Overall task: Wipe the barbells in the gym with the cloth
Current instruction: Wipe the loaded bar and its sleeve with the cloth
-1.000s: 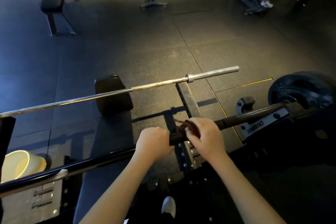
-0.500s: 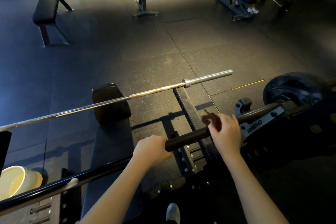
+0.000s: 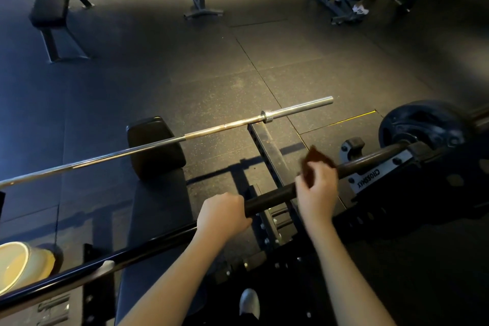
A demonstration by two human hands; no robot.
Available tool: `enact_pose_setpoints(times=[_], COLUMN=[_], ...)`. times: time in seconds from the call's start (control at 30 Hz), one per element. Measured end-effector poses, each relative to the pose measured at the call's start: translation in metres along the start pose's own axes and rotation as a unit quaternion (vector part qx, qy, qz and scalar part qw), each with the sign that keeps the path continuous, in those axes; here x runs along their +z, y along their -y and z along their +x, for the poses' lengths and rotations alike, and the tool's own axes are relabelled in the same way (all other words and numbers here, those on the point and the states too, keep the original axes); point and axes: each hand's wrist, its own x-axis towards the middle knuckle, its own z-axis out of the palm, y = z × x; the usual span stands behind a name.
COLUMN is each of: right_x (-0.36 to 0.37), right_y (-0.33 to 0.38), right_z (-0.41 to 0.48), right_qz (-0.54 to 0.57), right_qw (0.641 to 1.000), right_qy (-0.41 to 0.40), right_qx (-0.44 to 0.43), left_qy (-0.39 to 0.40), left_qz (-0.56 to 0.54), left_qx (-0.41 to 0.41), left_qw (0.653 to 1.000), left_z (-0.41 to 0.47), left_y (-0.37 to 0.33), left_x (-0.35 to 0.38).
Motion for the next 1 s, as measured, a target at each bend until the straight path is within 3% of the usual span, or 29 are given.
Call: enact_pose_setpoints(times=[0.13,0.2,0.3,0.37,0.47,0.53,0.6,0.7,0.77,0.9,1.0], right_x=[0.006,-0.005,-0.013,-0.003,0.010,0.000,-0.013,-0.025,-0.015,0.000,-0.016], right_y=[0.004,-0.011,-0.020,-0.005,0.008,-0.001,-0.017,-0.024,-0.009,0.008,-0.004], right_z=[-0.030,-0.004,0.018,0.003,-0.035,-0.028,0.000,0.029,0.019,-0.024,0.000], right_qz=[0.024,-0.006,0.004,0.043,0.060,0.032,0.001,-0.002,0.009,0.022,-0.012], right_qw=[0.970,0.973,0.998,0.999,0.983,0.967,0.976,0.998,1.000,0.980,0.971], right_qy=[0.144,0.141,0.028,0.006,0.110,0.173,0.155,0.052,0.021,0.129,0.171], right_qx=[-0.195,-0.182,-0.048,-0.008,-0.135,-0.185,-0.151,-0.032,0.001,-0.150,-0.165], left_qy=[0.002,0.002,0.016,0.073,0.230,0.288,0.259,0.140,0.108,0.046,-0.012], left_qz=[0.015,0.015,-0.003,-0.045,-0.162,-0.214,-0.191,-0.100,-0.071,-0.008,0.012], left_qx=[0.001,-0.002,-0.012,-0.026,-0.036,-0.042,-0.050,-0.047,-0.044,-0.039,-0.028], left_qw=[1.000,1.000,1.000,0.996,0.959,0.933,0.946,0.984,0.991,0.998,0.999], left_z=[0.001,0.001,0.002,0.008,0.025,0.032,0.033,0.026,0.021,0.015,0.009], left_y=[-0.002,-0.002,-0.003,-0.001,-0.002,-0.006,-0.011,-0.012,-0.013,-0.021,-0.023], left_x=[-0.001,-0.001,-0.001,-0.004,-0.015,-0.018,-0.013,-0.006,-0.004,-0.002,0.005])
